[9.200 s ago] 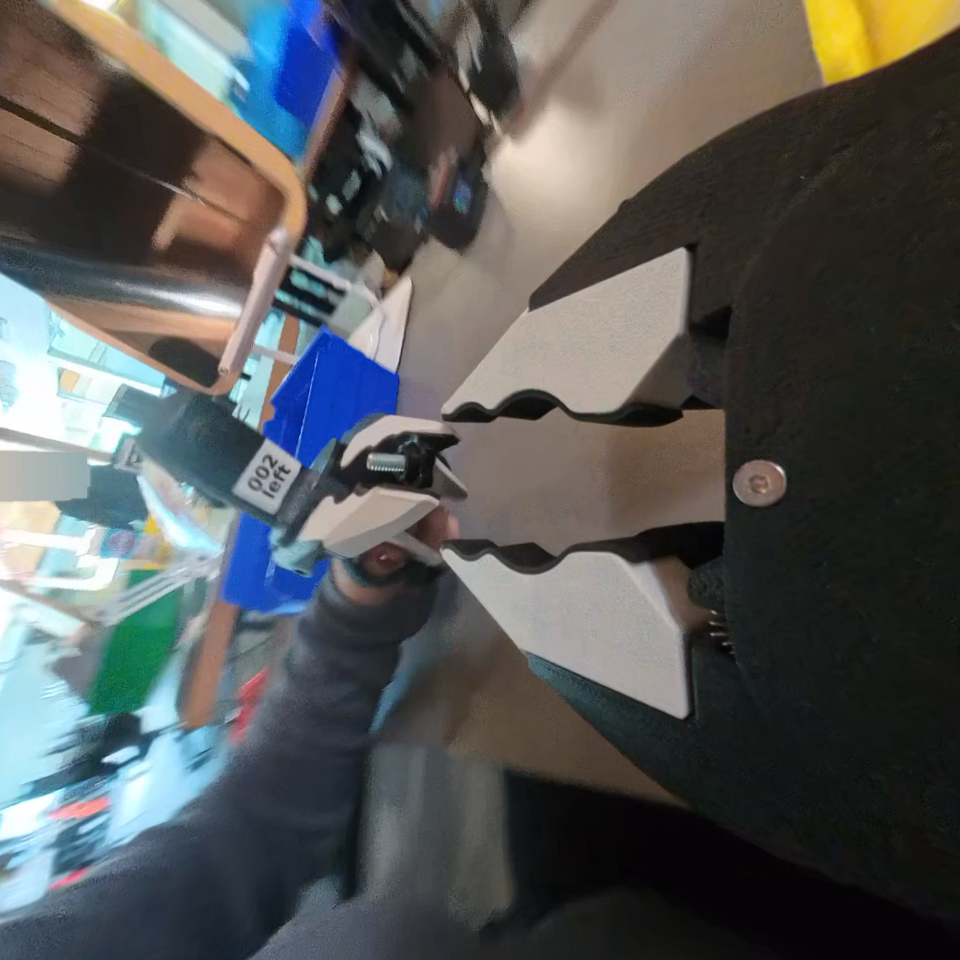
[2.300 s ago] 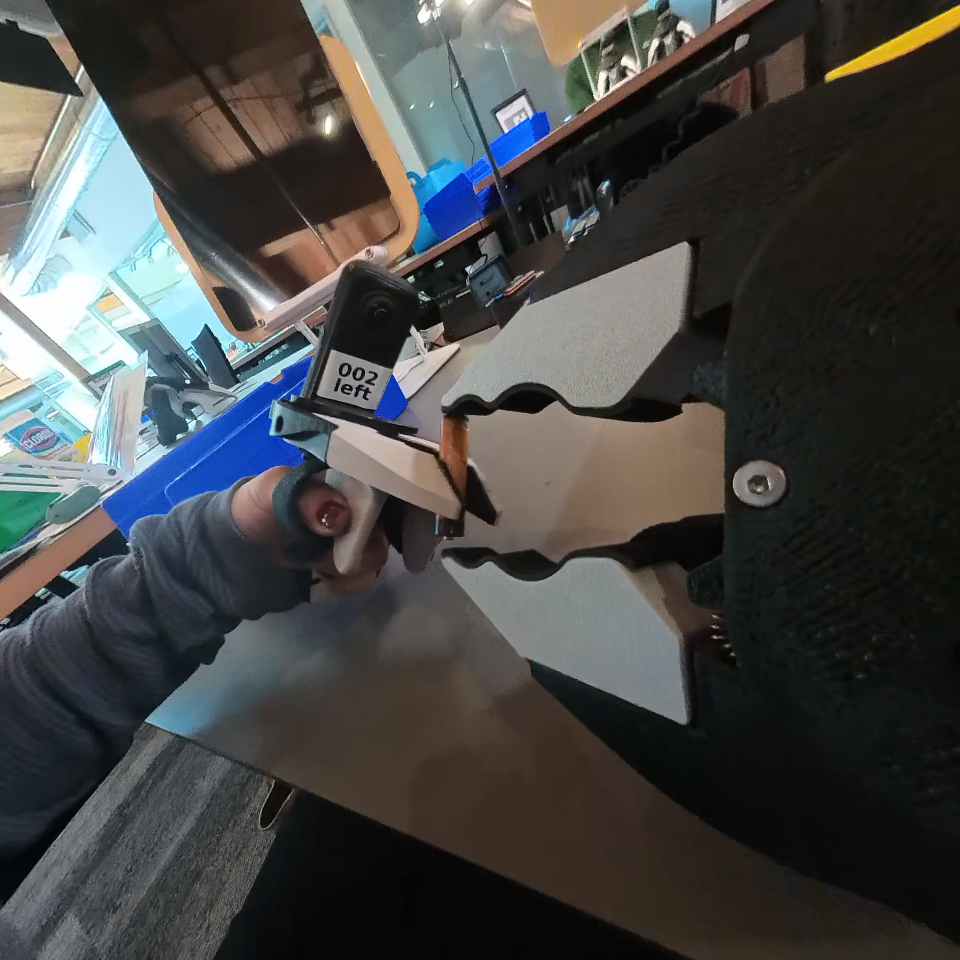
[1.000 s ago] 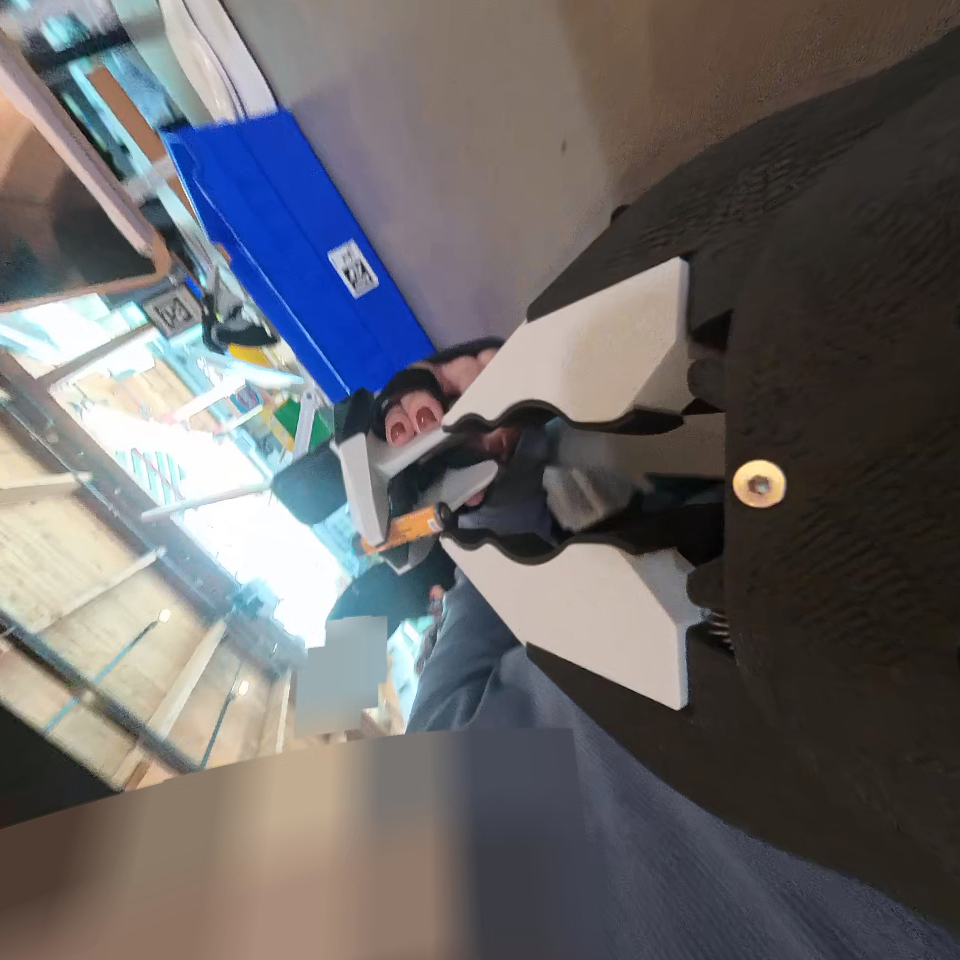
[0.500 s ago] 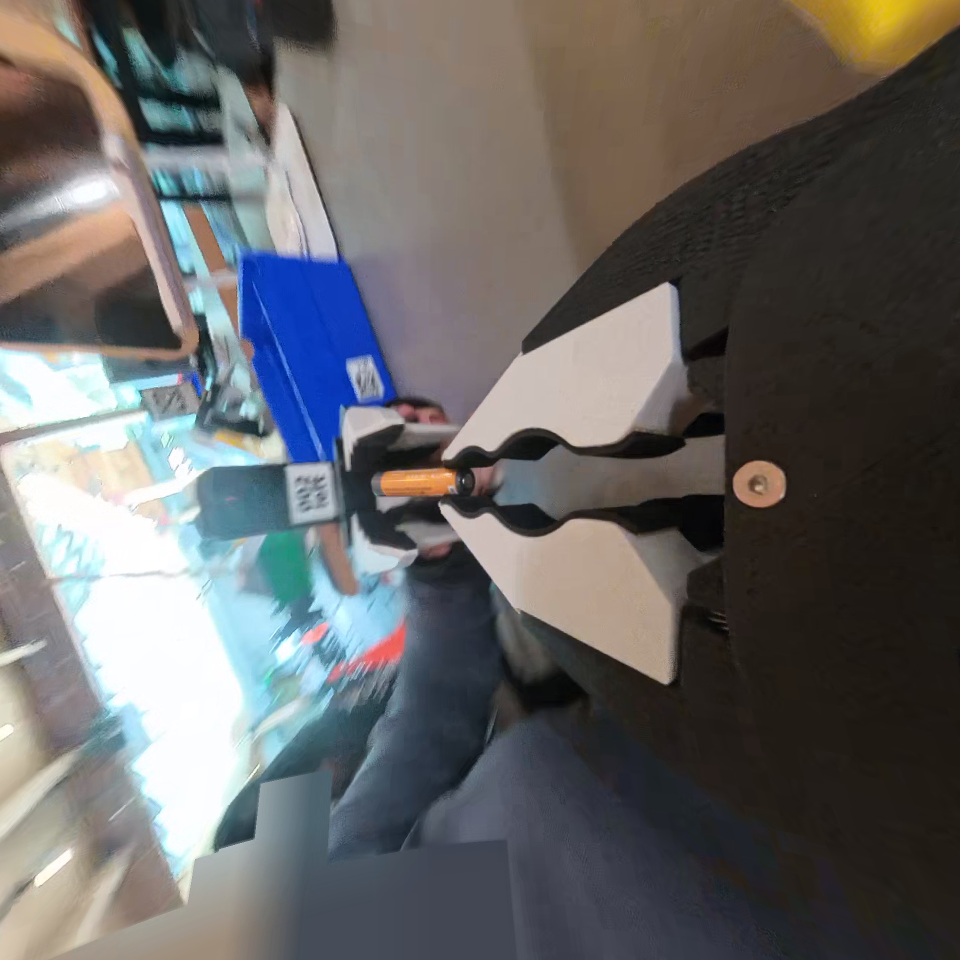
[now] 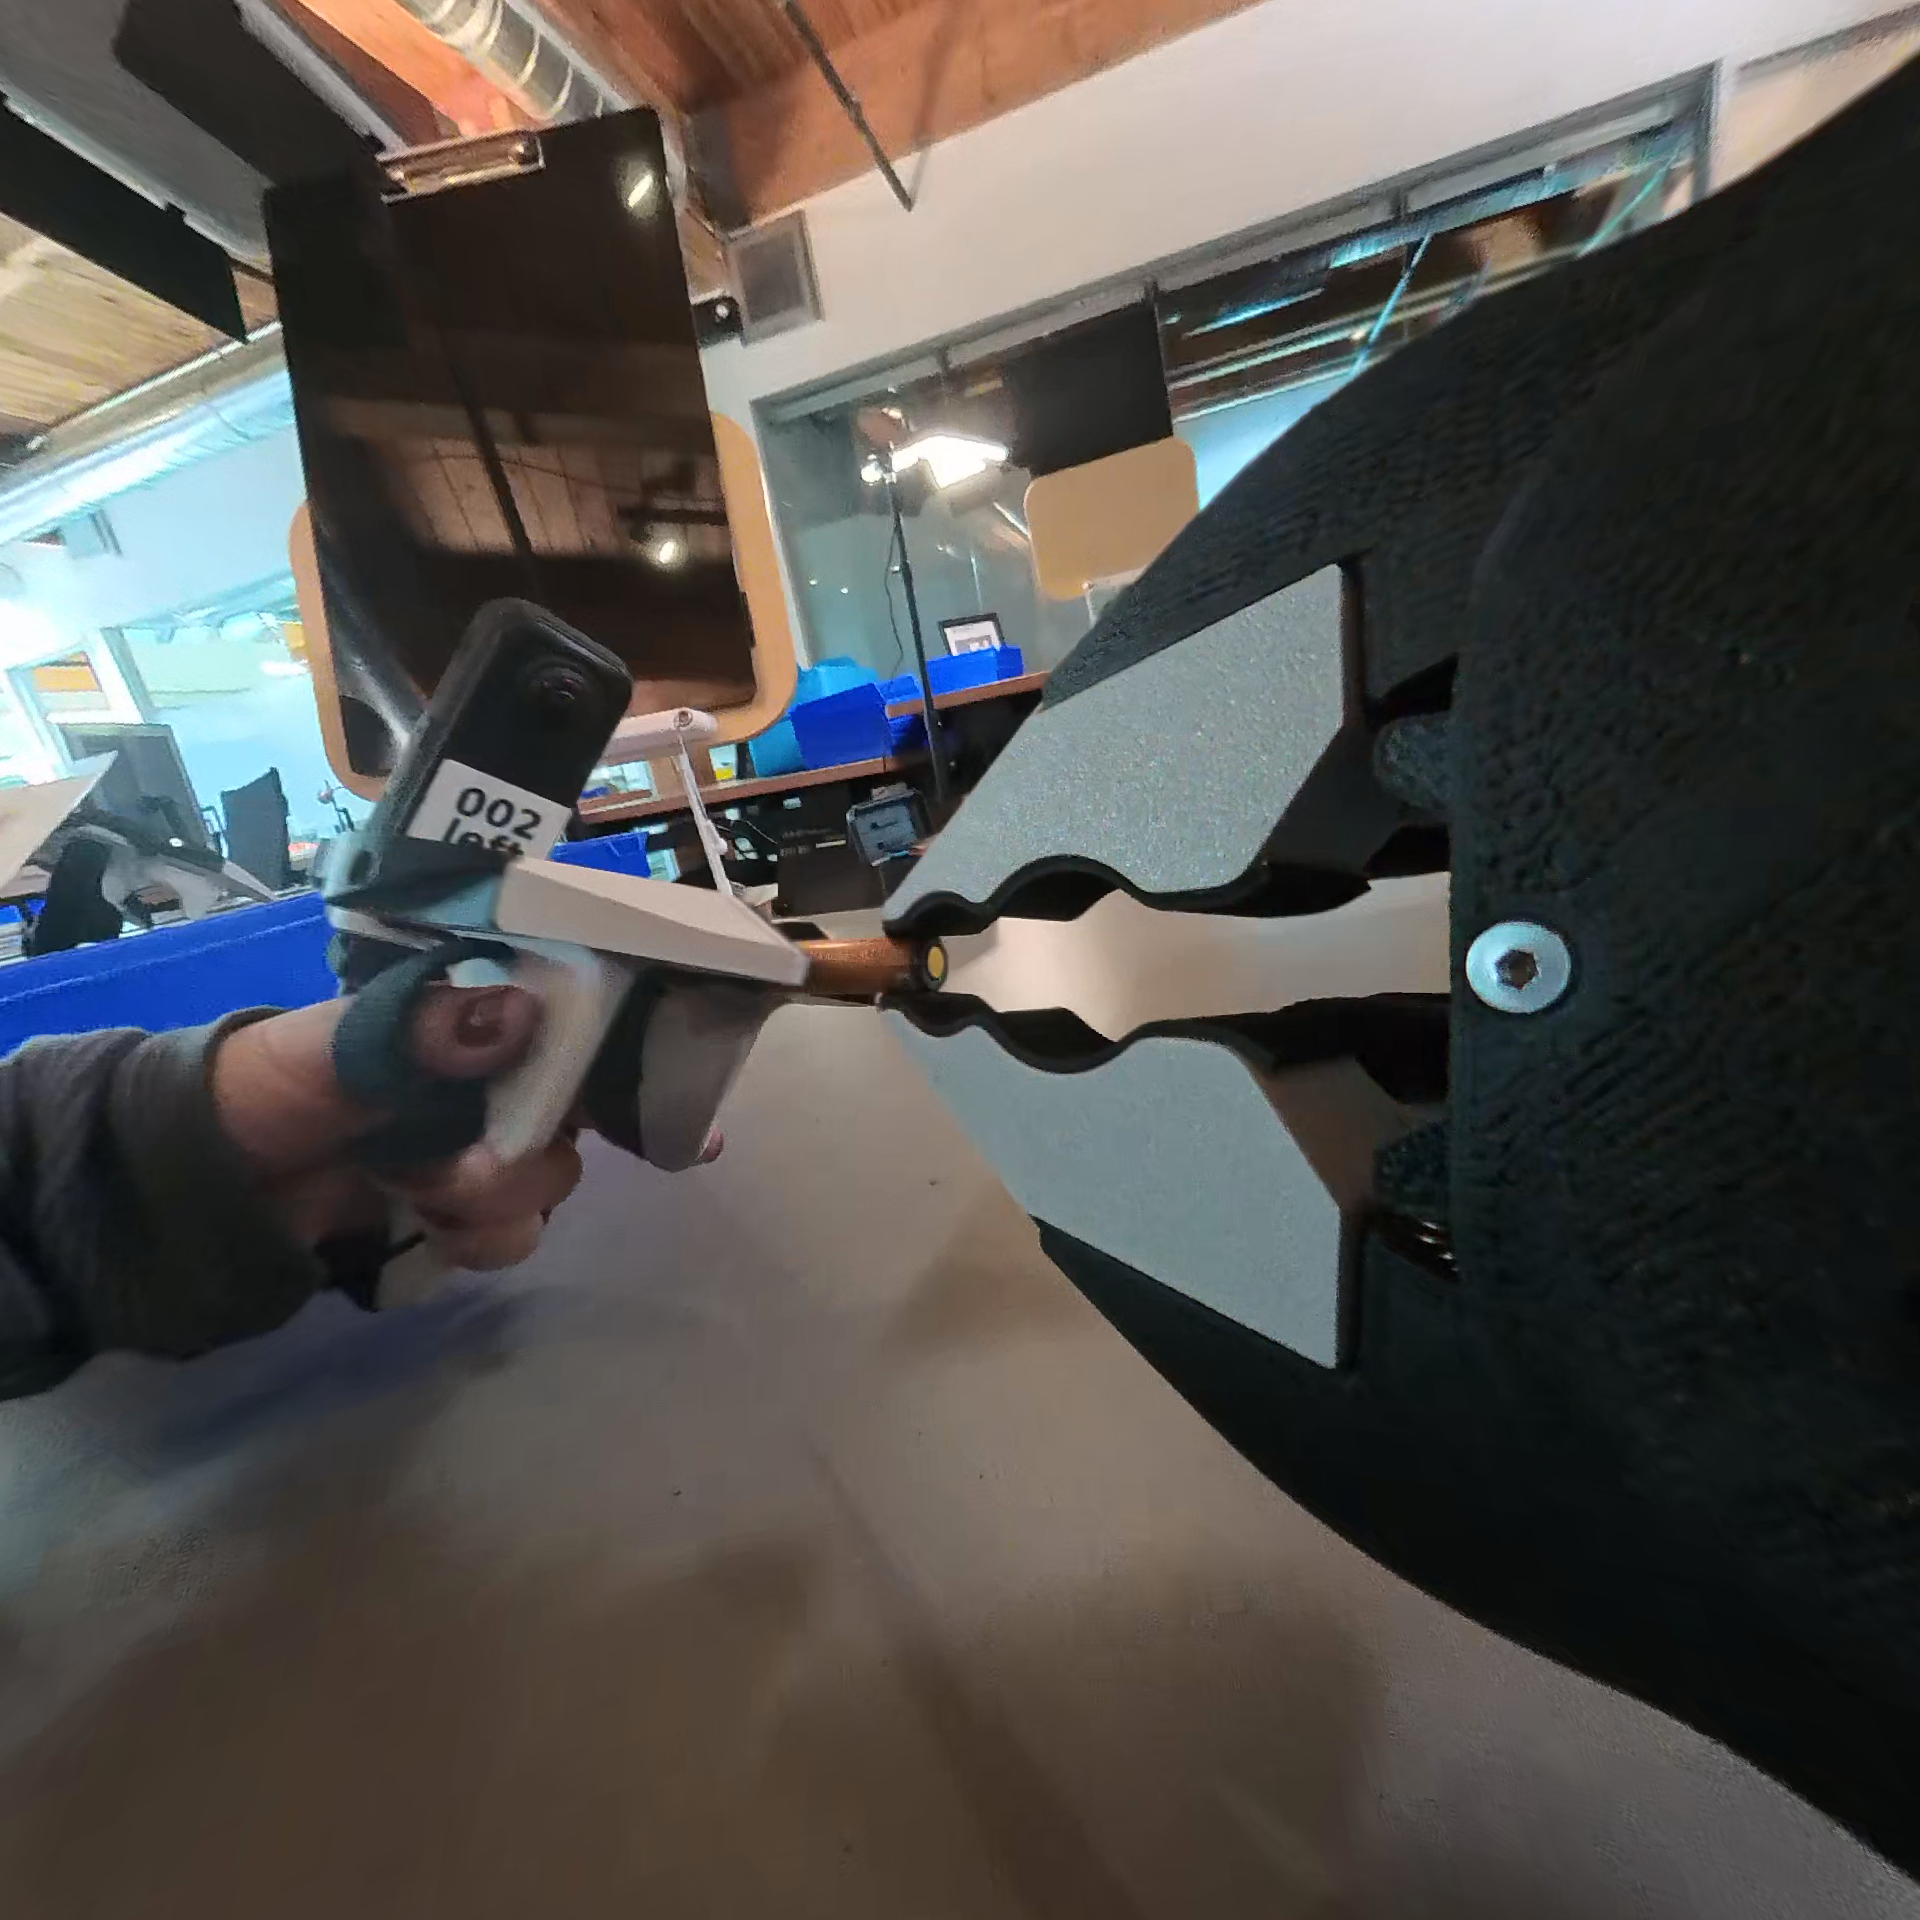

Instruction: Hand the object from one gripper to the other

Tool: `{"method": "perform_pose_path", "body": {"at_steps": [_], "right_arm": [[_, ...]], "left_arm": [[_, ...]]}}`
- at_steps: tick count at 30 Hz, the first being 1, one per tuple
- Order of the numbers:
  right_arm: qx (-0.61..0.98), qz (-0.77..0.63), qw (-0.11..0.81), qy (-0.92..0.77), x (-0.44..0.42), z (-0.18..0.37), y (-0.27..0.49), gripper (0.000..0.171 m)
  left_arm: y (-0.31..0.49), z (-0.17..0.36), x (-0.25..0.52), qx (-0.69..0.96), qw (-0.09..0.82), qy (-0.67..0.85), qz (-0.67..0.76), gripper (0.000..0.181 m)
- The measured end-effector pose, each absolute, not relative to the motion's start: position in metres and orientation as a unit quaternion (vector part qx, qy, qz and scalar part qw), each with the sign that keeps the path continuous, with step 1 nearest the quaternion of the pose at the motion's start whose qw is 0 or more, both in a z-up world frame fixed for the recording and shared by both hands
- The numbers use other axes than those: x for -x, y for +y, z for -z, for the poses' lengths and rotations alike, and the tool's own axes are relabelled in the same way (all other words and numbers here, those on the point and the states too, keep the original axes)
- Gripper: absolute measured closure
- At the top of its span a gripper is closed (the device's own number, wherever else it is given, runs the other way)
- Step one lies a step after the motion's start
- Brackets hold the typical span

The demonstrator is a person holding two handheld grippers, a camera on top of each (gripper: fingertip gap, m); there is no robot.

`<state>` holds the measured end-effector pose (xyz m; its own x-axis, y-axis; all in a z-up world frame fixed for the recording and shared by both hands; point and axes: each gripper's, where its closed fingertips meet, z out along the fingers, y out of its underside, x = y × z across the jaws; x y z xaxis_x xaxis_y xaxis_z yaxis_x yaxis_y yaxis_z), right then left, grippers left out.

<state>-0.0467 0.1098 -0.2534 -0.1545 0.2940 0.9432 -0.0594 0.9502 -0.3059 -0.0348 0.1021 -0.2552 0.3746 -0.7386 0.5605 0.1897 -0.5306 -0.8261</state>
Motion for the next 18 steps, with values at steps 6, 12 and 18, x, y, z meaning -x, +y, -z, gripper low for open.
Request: {"method": "perform_pose_path", "body": {"at_steps": [6,12,18], "right_arm": [[0.213,-0.307,0.567,-0.734,0.045,0.248,0.106,0.154],[0.432,-0.545,0.334,-0.636,0.049,0.239,0.115,0.141],[0.511,-0.661,0.104,-0.540,0.047,0.248,0.102,0.149]], "left_arm": [[0.105,0.255,0.038,0.693,0.534,0.282,0.393,0.173],[0.105,0.267,0.049,0.649,0.618,0.381,0.227,0.173],[0.104,0.266,0.044,0.617,0.648,0.415,0.164,0.173]]}}
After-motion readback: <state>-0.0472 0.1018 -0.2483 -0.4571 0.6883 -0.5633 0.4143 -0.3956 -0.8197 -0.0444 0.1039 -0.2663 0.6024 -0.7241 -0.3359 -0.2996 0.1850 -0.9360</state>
